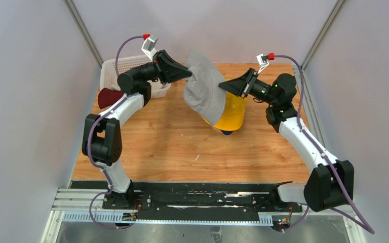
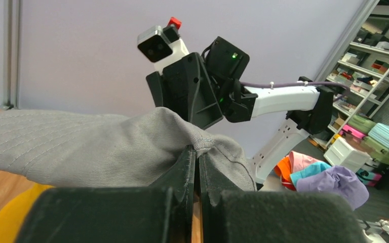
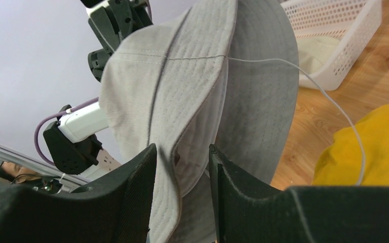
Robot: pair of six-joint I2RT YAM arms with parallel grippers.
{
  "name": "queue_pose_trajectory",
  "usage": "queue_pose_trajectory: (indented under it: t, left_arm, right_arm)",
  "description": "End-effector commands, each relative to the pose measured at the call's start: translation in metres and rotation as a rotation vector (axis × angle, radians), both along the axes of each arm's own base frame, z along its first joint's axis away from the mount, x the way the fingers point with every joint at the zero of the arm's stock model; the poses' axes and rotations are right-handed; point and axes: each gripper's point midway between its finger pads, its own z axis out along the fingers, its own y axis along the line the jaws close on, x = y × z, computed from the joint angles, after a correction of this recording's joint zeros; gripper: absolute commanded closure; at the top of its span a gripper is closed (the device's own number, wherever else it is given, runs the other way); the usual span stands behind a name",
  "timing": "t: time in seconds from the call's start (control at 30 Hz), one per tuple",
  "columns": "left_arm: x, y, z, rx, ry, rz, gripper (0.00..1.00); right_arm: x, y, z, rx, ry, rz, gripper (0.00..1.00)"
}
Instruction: Stack the hats
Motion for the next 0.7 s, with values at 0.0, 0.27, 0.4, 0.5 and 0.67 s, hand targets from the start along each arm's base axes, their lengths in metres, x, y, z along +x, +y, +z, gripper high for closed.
queue_pose_trajectory:
  t: [0.0,0.27,0.4,0.5,0.67]
  left_arm:
    - [-0.012,0.001,0.016,-0.024,-0.095,-0.009,1.00]
    - [-0.011,0.001,0.015,-0.017,-0.092,-0.014,1.00]
    - [-0.008,0.000,0.012,-0.010,-0.081,-0.020,1.00]
    - [-0.001,0.005,0.012,-0.016,-0.063,-0.003,1.00]
    - [0.029,0.030,0.013,-0.053,-0.010,0.109,1.00]
  right_arm:
    - [-0.006,0.022,0.010,0.023,-0.031,0.083,0.58]
    - [0.000,0.032,0.013,0.045,-0.035,0.105,0.75]
    - [-0.002,0.030,0.021,0.046,-0.054,0.096,0.97]
    - [-0.003,0.028,0.027,0.037,-0.072,0.080,1.00]
    - [-0.001,0.026,0.047,0.023,-0.119,0.059,1.00]
